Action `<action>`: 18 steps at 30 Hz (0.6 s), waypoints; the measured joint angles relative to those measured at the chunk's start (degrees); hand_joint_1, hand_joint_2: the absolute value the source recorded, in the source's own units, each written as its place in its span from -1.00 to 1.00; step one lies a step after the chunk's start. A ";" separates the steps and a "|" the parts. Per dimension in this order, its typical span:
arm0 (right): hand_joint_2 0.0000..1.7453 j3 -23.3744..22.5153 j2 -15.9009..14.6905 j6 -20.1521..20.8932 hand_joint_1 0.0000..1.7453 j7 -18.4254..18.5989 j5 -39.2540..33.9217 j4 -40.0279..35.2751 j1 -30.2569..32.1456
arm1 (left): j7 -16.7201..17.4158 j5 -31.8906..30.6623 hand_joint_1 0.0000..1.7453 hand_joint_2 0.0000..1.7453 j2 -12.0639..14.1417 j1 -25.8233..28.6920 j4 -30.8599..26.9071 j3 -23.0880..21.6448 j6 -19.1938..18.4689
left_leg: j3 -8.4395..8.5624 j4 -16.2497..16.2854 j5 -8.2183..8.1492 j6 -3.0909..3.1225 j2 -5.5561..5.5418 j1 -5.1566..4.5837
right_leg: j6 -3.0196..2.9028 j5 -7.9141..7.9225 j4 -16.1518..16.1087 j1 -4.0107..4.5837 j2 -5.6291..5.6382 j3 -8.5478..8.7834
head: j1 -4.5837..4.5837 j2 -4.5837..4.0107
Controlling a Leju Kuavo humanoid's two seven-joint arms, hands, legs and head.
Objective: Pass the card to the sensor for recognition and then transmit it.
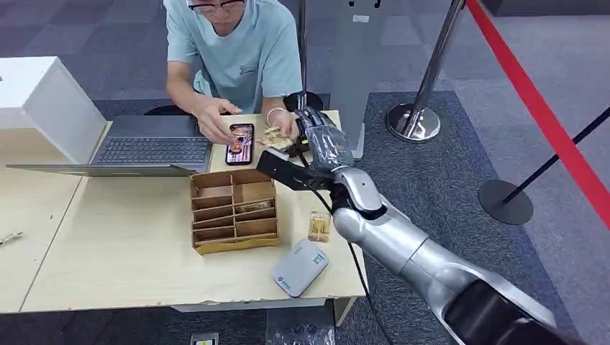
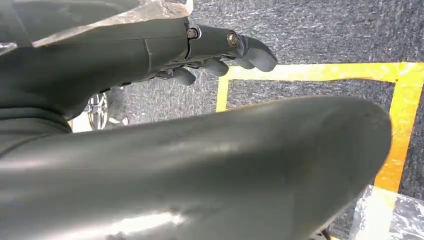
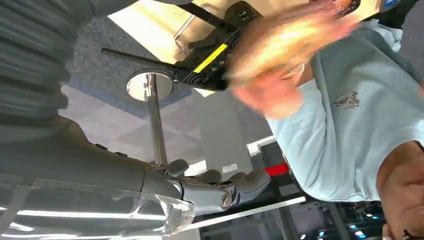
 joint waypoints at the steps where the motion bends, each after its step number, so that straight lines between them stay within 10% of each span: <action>1: 1.00 -0.02 0.00 0.02 -1.00 0.07 0.04 0.00 0.05 | 0.00 0.04 -1.00 -1.00 0.00 0.00 0.00 0.00 0.00 | 0.00 0.00 0.00 0.00 0.00 0.00 | 0.00 0.00 0.00 0.00 0.00 0.00 | 0.00 0.00; 18: 1.00 0.15 0.61 2.45 -1.00 -1.02 0.70 -0.33 1.77 | -0.42 0.72 -1.00 -1.00 0.00 0.01 0.00 0.00 0.26 | 0.00 0.00 0.00 0.00 0.00 0.00 | 0.00 0.00 0.00 0.00 0.00 0.00 | 0.02 0.00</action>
